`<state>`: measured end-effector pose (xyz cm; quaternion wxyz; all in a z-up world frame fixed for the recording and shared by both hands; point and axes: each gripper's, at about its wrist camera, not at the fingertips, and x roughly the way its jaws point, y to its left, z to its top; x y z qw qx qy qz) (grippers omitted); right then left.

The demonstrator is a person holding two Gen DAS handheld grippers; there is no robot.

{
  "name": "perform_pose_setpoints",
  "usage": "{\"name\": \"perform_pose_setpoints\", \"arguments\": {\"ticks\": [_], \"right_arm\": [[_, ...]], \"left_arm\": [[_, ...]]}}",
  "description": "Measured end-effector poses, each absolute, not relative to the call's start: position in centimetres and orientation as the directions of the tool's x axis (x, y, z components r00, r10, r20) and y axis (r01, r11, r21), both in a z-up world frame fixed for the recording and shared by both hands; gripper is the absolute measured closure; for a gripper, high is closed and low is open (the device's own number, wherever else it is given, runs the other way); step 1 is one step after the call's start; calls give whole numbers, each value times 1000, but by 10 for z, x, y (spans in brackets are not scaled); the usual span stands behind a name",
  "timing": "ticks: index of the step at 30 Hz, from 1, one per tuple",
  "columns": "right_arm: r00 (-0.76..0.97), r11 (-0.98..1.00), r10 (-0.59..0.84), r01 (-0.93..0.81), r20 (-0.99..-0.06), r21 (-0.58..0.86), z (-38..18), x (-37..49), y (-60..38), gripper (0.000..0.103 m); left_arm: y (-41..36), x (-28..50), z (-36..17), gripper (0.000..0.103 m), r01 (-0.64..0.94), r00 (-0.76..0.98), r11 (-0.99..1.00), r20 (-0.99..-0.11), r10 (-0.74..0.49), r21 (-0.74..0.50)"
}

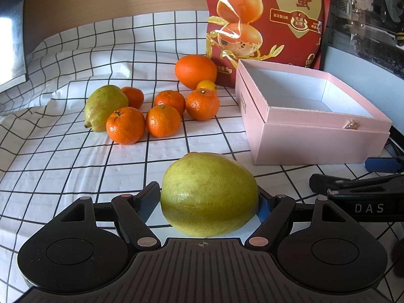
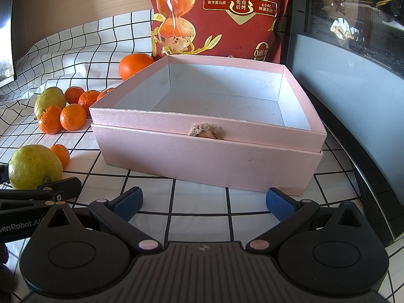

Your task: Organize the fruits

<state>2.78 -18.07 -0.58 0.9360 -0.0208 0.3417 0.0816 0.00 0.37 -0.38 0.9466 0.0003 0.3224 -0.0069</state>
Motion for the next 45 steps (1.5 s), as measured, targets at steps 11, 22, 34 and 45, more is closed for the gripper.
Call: {"name": "perform_pose_setpoints", "arguments": {"ticks": [11,22,34,45], "right_arm": [[624,972,161,-233,-764,15,0,28,-178,0],[621,929,289,-366,-729,57,32,12,-123,9],[528,858,433,-489,-730,156,51,8,-74,40],[453,761,527,-628,-719,162,49,-15,-4,33]], "left_arm": [[65,-10,41,26,117,675,973,-703,-226,-200],[98,-6,46,20,187,598,941,-727,-337,-282],[150,-13,54,16,100,664,952,-693,-281,-290],[194,0,60,27,-7,684,953,-696,-217,-304]]}}
